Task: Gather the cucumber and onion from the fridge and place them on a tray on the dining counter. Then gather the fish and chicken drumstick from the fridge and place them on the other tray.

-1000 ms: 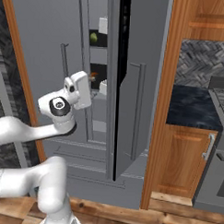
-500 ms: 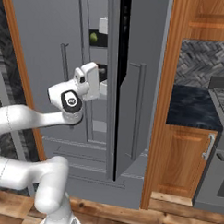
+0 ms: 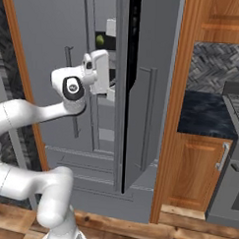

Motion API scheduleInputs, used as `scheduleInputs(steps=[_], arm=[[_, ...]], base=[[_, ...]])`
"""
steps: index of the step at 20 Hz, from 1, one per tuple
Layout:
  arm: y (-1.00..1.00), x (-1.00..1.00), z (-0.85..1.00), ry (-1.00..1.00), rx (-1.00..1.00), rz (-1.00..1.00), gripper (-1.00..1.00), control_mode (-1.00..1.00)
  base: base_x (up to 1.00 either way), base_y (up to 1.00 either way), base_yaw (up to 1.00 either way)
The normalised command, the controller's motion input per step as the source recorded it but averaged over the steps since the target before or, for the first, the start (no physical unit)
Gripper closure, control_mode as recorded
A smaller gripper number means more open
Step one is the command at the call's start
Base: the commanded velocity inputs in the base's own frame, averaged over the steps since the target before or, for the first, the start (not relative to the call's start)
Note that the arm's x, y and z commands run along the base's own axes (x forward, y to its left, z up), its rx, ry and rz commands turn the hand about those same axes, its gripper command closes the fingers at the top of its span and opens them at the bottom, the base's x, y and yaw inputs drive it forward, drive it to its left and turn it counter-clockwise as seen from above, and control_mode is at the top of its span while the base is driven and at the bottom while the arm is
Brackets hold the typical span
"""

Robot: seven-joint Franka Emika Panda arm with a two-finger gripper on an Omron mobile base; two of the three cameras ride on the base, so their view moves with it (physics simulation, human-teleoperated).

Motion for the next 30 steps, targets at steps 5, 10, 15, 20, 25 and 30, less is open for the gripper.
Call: scheduleInputs(steps=[5, 10, 15, 20, 25, 30], arm=[[-0.62, -0.06, 0.04, 0.04, 0.0, -0.14, -1.0, -1.0], [-0.83, 0.0, 0.0, 0.0, 0.02, -0.08, -1.0, -1.0], [-0.95, 0.0, 0.0, 0.0, 0.04, -0.05, -1.0, -1.0], [-1.0, 0.0, 0.07, 0.0, 0.1, 0.0, -1.0, -1.0], [-0.8, -0.09, 0.25, -0.04, 0.16, 0.0, -1.0, -1.0], [0.16, -0.33, 0.49, -0.22, 0.18, 0.0, -1.0, -1.0]], base=[[0.0, 0.0, 0.0], [0.0, 0.0, 0.0], [0.0, 0.0, 0.0], [0.0, 0.0, 0.0], [0.0, 0.0, 0.0], [0.0, 0.0, 0.0]])
